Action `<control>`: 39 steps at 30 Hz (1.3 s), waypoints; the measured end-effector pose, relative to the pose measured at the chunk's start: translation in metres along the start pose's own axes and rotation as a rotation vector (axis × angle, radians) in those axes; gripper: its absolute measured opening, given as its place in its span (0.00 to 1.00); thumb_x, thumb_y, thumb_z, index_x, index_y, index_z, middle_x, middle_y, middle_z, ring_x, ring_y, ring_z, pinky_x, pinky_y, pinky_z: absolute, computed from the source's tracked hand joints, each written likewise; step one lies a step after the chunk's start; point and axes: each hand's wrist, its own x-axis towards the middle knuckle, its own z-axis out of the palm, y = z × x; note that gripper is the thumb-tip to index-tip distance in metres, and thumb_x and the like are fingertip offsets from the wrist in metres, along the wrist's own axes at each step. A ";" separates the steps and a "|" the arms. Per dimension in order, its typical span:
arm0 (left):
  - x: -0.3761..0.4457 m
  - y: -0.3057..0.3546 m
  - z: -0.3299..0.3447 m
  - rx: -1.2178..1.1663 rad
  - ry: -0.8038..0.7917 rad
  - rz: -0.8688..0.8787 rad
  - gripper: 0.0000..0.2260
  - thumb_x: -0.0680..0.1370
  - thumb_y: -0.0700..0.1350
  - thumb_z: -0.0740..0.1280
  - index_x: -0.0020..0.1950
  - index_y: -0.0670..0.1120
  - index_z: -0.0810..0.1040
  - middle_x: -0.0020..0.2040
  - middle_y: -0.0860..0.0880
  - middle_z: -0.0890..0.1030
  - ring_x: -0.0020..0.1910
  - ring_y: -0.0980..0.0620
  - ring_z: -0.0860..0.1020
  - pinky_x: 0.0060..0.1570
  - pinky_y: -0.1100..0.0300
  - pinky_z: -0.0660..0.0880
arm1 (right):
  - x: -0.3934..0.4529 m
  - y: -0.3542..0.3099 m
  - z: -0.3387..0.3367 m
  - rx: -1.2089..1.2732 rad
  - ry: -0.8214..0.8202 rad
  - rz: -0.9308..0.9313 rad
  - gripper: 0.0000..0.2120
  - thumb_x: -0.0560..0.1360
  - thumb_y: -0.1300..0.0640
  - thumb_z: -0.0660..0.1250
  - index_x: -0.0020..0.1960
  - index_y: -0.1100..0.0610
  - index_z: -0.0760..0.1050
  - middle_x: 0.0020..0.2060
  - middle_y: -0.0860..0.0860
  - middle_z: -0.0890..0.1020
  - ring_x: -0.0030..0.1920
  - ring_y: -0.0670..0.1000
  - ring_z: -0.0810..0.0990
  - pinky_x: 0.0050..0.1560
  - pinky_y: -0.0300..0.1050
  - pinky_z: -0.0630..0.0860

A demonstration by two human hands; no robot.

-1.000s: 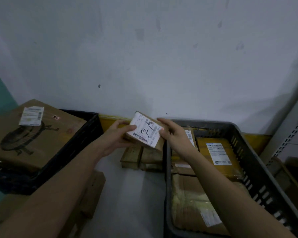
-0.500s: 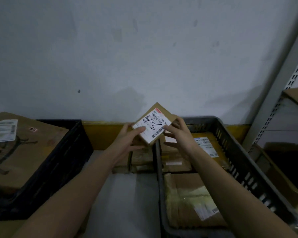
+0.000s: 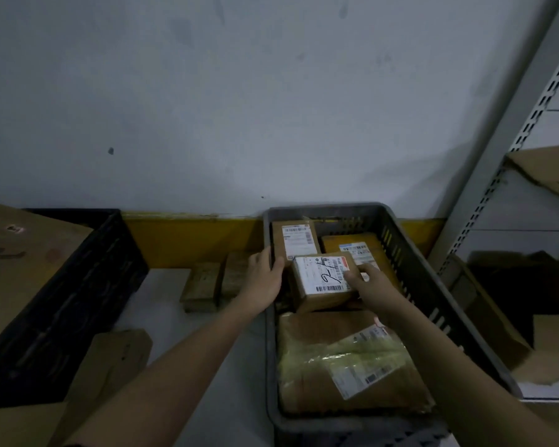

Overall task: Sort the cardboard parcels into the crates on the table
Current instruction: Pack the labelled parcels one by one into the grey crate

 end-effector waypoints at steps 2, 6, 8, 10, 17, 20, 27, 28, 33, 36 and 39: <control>-0.005 -0.015 0.010 -0.027 -0.026 -0.032 0.25 0.86 0.50 0.53 0.81 0.51 0.51 0.81 0.47 0.53 0.78 0.47 0.55 0.73 0.53 0.56 | 0.006 0.006 -0.002 -0.121 0.055 0.019 0.19 0.81 0.49 0.63 0.68 0.58 0.69 0.61 0.56 0.77 0.56 0.55 0.79 0.51 0.52 0.81; -0.012 -0.025 0.020 -0.180 -0.011 -0.013 0.26 0.86 0.44 0.54 0.81 0.54 0.47 0.81 0.51 0.54 0.79 0.51 0.55 0.70 0.62 0.55 | 0.013 0.008 0.013 -0.489 0.116 -0.001 0.18 0.80 0.44 0.62 0.63 0.56 0.70 0.56 0.54 0.79 0.56 0.57 0.78 0.52 0.52 0.77; -0.011 -0.025 0.020 -0.149 -0.021 -0.008 0.26 0.86 0.46 0.54 0.81 0.55 0.46 0.80 0.50 0.59 0.75 0.51 0.62 0.65 0.66 0.60 | 0.013 0.014 0.028 -0.638 0.122 -0.039 0.13 0.80 0.43 0.61 0.53 0.52 0.69 0.46 0.51 0.79 0.48 0.56 0.79 0.48 0.52 0.77; -0.010 -0.027 0.020 -0.135 -0.040 -0.002 0.27 0.86 0.48 0.54 0.81 0.56 0.45 0.76 0.51 0.66 0.60 0.62 0.74 0.50 0.77 0.69 | 0.012 0.021 0.043 -0.640 0.095 -0.102 0.12 0.79 0.45 0.63 0.51 0.53 0.67 0.42 0.52 0.79 0.44 0.55 0.79 0.41 0.49 0.75; -0.007 -0.029 0.022 -0.150 -0.022 -0.009 0.27 0.86 0.47 0.54 0.81 0.55 0.44 0.59 0.56 0.68 0.35 0.82 0.71 0.31 0.80 0.68 | 0.013 0.027 0.048 -0.637 0.041 -0.118 0.14 0.80 0.52 0.65 0.62 0.57 0.71 0.53 0.54 0.82 0.53 0.57 0.81 0.52 0.54 0.78; -0.006 -0.033 0.023 -0.125 -0.027 -0.003 0.28 0.85 0.47 0.55 0.81 0.55 0.44 0.58 0.56 0.68 0.35 0.83 0.70 0.31 0.81 0.68 | 0.011 0.030 0.051 -0.633 0.052 -0.114 0.10 0.81 0.53 0.64 0.59 0.57 0.73 0.52 0.55 0.82 0.51 0.56 0.80 0.52 0.54 0.78; 0.013 -0.004 -0.038 0.161 0.105 0.015 0.25 0.85 0.56 0.54 0.80 0.49 0.57 0.79 0.46 0.62 0.76 0.46 0.62 0.72 0.53 0.61 | 0.016 -0.039 0.047 -0.660 0.116 -0.457 0.14 0.82 0.55 0.60 0.66 0.56 0.72 0.59 0.55 0.80 0.53 0.54 0.78 0.47 0.48 0.76; 0.015 -0.002 -0.054 0.203 0.152 0.018 0.26 0.84 0.56 0.54 0.80 0.48 0.58 0.78 0.45 0.63 0.76 0.45 0.63 0.73 0.51 0.61 | 0.016 -0.056 0.053 -0.618 0.082 -0.523 0.17 0.82 0.54 0.60 0.70 0.56 0.70 0.63 0.56 0.78 0.57 0.56 0.78 0.52 0.50 0.76; -0.004 -0.044 -0.123 0.343 0.296 -0.085 0.26 0.83 0.59 0.56 0.78 0.49 0.62 0.76 0.43 0.67 0.73 0.43 0.66 0.69 0.52 0.64 | 0.014 -0.109 0.119 -0.542 -0.110 -0.681 0.19 0.81 0.52 0.62 0.69 0.59 0.72 0.57 0.59 0.79 0.58 0.60 0.76 0.55 0.51 0.74; -0.022 -0.090 -0.145 0.294 0.321 -0.225 0.26 0.82 0.56 0.60 0.77 0.47 0.64 0.76 0.42 0.67 0.73 0.42 0.67 0.69 0.50 0.66 | 0.016 -0.109 0.163 -0.610 -0.209 -0.642 0.24 0.81 0.47 0.60 0.74 0.57 0.67 0.66 0.58 0.75 0.64 0.60 0.73 0.63 0.55 0.73; -0.023 -0.131 -0.150 0.249 0.335 -0.311 0.26 0.80 0.52 0.65 0.76 0.46 0.65 0.74 0.42 0.69 0.72 0.42 0.68 0.70 0.51 0.67 | 0.026 -0.092 0.208 -0.703 -0.319 -0.580 0.24 0.82 0.45 0.59 0.73 0.57 0.68 0.66 0.58 0.73 0.65 0.60 0.71 0.65 0.55 0.71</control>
